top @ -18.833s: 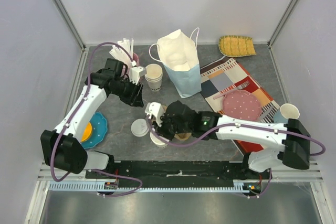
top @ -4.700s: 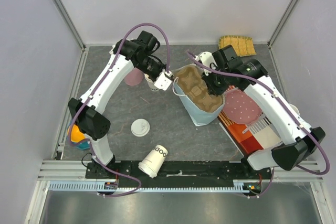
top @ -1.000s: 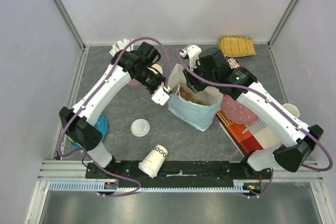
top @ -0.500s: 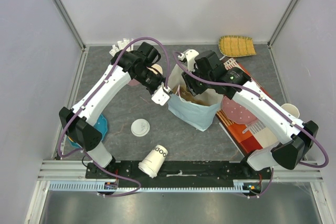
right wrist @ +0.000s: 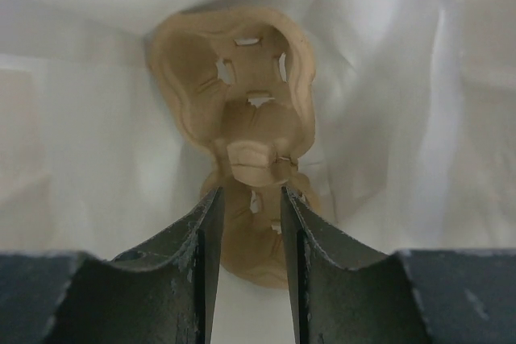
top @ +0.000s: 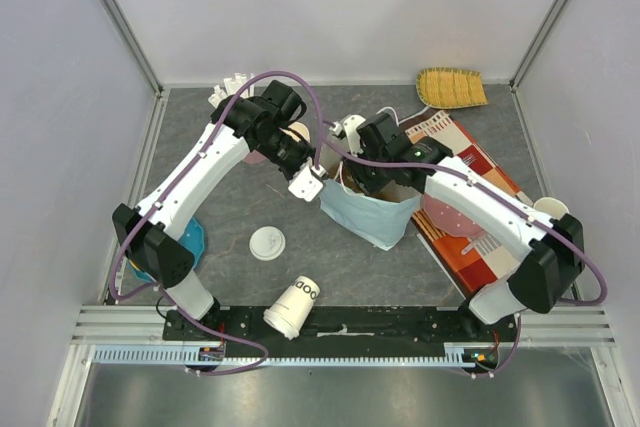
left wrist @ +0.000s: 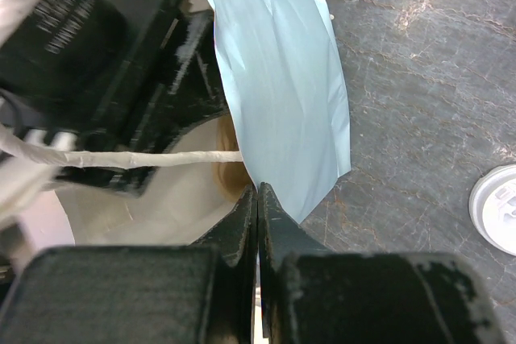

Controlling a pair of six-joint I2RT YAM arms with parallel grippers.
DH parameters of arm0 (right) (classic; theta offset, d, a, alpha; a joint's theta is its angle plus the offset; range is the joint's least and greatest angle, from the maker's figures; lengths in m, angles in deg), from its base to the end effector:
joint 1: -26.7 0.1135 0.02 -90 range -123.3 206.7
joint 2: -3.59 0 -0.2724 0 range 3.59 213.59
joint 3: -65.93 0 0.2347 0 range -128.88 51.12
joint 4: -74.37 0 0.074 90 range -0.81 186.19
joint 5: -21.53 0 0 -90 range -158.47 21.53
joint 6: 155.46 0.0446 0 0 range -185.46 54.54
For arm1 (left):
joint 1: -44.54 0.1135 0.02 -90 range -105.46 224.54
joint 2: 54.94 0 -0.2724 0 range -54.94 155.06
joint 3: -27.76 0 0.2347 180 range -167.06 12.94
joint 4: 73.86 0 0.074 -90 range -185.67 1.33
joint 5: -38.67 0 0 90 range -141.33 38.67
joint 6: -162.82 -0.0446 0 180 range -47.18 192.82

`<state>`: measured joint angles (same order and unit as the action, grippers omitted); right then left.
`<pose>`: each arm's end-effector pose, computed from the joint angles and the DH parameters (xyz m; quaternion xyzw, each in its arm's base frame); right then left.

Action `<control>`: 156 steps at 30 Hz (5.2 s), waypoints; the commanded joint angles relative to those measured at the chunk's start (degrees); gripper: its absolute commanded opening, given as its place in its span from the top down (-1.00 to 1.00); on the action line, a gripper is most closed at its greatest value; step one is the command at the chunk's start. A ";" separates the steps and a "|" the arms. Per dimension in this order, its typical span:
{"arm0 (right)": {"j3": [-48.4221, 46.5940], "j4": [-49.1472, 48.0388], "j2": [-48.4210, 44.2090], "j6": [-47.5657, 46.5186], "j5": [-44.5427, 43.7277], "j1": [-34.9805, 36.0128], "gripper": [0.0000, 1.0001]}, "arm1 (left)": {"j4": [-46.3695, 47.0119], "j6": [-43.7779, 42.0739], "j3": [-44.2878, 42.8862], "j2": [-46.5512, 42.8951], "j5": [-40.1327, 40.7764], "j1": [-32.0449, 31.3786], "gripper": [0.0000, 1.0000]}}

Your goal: Pack the takeout coffee

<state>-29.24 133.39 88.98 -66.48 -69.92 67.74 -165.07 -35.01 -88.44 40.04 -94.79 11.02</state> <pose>0.2322 0.2006 0.3351 -0.3323 0.8765 0.1080 0.3313 0.2322 -0.1906 0.3699 0.8846 0.2420 -0.1931 0.3488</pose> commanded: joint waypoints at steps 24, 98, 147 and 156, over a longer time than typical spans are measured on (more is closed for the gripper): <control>12.94 -9.40 16.83 -1.18 -3.47 -0.17 0.19 | -11.67 -2.47 -0.48 -0.85 1.89 -0.32 0.95; -22.03 7.64 -5.67 -35.89 28.46 14.57 -0.96 | 6.16 59.21 6.89 -22.63 7.25 0.21 -0.99; 9.87 -13.79 19.82 -50.75 21.40 38.33 -0.96 | 13.56 73.29 25.89 -34.33 -1.54 28.24 -0.98; 11.63 -16.43 20.44 -49.79 21.93 38.24 -0.89 | 13.65 73.20 25.53 -33.90 -1.63 28.24 -0.98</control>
<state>-18.22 119.58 108.67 -116.27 -50.43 105.72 -152.35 39.08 -60.62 5.90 -94.03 39.06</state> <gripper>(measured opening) 0.960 0.991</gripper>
